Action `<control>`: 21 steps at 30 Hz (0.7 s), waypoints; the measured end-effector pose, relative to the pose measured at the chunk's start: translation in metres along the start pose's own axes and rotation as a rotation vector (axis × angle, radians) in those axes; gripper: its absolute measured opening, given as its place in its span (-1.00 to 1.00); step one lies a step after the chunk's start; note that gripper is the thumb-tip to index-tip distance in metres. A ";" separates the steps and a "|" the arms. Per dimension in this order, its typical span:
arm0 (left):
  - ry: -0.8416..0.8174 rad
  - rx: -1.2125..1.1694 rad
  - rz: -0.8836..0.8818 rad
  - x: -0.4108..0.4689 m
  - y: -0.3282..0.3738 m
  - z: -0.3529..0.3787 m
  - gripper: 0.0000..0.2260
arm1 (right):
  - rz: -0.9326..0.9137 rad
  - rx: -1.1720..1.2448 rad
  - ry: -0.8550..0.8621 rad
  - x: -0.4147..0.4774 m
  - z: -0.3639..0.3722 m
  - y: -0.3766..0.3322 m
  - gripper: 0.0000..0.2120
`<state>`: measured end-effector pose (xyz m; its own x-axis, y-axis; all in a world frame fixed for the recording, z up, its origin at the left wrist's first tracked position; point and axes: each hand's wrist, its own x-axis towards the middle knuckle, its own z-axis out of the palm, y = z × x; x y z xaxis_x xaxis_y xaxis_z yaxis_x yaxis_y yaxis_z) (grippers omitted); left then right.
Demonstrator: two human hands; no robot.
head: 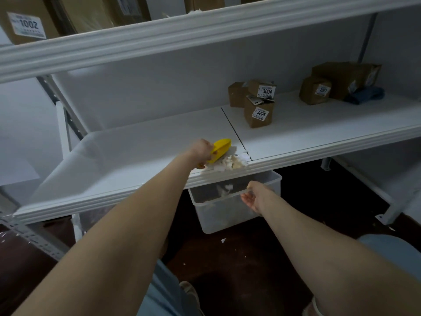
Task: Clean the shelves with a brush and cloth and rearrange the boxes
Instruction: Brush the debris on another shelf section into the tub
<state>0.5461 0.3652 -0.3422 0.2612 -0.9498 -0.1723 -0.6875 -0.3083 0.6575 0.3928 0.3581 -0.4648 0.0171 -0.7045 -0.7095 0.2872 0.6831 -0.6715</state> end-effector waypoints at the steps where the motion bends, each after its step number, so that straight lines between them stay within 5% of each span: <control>1: 0.023 -0.004 0.044 0.005 -0.001 0.000 -0.78 | 0.000 0.002 0.001 0.000 0.000 -0.001 -0.89; 11: -0.029 0.254 0.156 0.037 0.000 0.016 -0.70 | -0.004 -0.004 0.011 0.007 0.000 -0.008 -0.88; 21: -0.323 0.078 0.225 0.008 -0.005 0.002 -0.80 | -0.018 -0.023 -0.024 0.004 -0.001 -0.005 -0.89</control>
<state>0.5508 0.3588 -0.3484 -0.1193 -0.9582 -0.2601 -0.7561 -0.0821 0.6493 0.3905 0.3523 -0.4643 0.0354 -0.7210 -0.6920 0.2653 0.6744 -0.6891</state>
